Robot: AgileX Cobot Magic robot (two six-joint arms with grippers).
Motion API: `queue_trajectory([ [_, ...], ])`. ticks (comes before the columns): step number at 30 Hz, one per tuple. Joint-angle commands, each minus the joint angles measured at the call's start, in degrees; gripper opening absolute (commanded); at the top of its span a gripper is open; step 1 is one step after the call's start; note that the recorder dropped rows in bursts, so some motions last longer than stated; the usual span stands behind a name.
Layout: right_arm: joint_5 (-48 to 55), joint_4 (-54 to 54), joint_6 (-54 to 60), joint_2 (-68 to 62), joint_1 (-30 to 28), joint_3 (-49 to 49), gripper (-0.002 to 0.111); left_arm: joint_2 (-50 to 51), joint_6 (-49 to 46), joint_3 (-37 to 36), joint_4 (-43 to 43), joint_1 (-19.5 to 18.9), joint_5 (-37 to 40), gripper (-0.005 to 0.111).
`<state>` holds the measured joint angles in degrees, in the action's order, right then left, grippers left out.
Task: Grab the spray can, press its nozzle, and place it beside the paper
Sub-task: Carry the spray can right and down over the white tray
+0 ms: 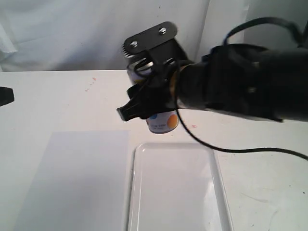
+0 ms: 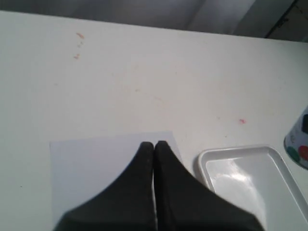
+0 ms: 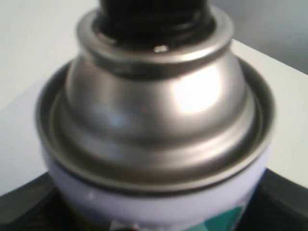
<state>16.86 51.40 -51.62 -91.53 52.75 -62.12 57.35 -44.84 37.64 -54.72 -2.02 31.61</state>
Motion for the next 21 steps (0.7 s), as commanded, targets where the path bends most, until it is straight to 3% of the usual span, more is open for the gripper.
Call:
queue_trajectory([
  [1, -10.6, -1.6, -0.7, 7.5, -4.0, 5.7, 0.000, -8.9, -0.1, -4.7, -0.4, 0.2, -3.3, 0.000],
  [13, -33.9, -2.4, 2.1, 13.3, -11.9, 23.0, 0.000, -21.4, 2.8, -10.9, 0.0, 0.2, -3.4, 0.000],
  [21, -57.9, -16.8, 25.6, 7.9, -20.8, 33.5, 0.000, -31.1, 2.8, -12.3, -0.3, 0.2, -2.0, 0.000],
])
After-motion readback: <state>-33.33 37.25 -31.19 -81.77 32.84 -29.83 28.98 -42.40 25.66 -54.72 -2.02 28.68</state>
